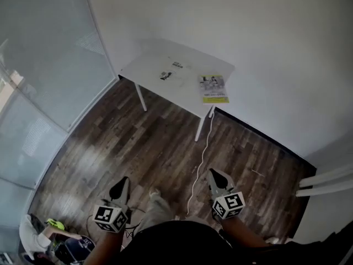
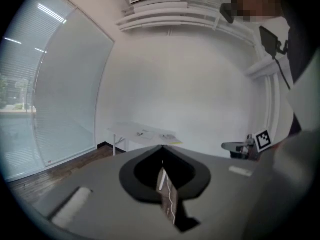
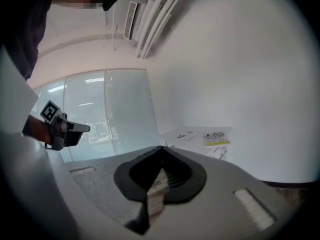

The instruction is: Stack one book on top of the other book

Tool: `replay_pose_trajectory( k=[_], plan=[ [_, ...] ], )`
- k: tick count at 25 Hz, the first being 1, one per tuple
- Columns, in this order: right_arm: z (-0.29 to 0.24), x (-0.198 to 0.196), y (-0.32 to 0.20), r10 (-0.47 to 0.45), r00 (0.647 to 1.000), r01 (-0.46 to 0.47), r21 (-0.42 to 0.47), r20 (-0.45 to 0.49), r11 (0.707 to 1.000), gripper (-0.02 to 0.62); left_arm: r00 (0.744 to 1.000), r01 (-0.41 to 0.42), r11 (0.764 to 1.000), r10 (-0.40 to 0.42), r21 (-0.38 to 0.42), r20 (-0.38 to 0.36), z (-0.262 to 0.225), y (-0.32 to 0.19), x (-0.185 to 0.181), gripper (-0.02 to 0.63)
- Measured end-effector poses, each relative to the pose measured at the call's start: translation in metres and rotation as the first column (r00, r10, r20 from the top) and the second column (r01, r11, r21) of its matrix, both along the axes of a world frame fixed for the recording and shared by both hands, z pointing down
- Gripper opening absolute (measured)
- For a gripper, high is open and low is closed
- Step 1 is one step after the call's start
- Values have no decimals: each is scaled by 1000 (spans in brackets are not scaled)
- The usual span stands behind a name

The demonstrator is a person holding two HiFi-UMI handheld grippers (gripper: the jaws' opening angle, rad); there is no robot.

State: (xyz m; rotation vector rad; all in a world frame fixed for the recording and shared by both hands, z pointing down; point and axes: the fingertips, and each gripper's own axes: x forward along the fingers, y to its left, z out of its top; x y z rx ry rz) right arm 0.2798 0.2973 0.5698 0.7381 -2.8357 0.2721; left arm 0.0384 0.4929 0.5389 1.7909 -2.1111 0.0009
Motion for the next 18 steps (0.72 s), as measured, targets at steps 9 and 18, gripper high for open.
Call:
replay_pose_trajectory(
  k=[9, 18],
  plan=[
    [-1, -42, -29, 15, 1000, -15, -38, -5, 999, 2, 1000, 5, 1000, -5, 11, -28, 2, -44, -52, 3],
    [9, -66, -41, 8, 999, -10, -54, -38, 998, 2, 999, 10, 999, -11, -36, -47, 24, -51, -80, 3]
  ],
)
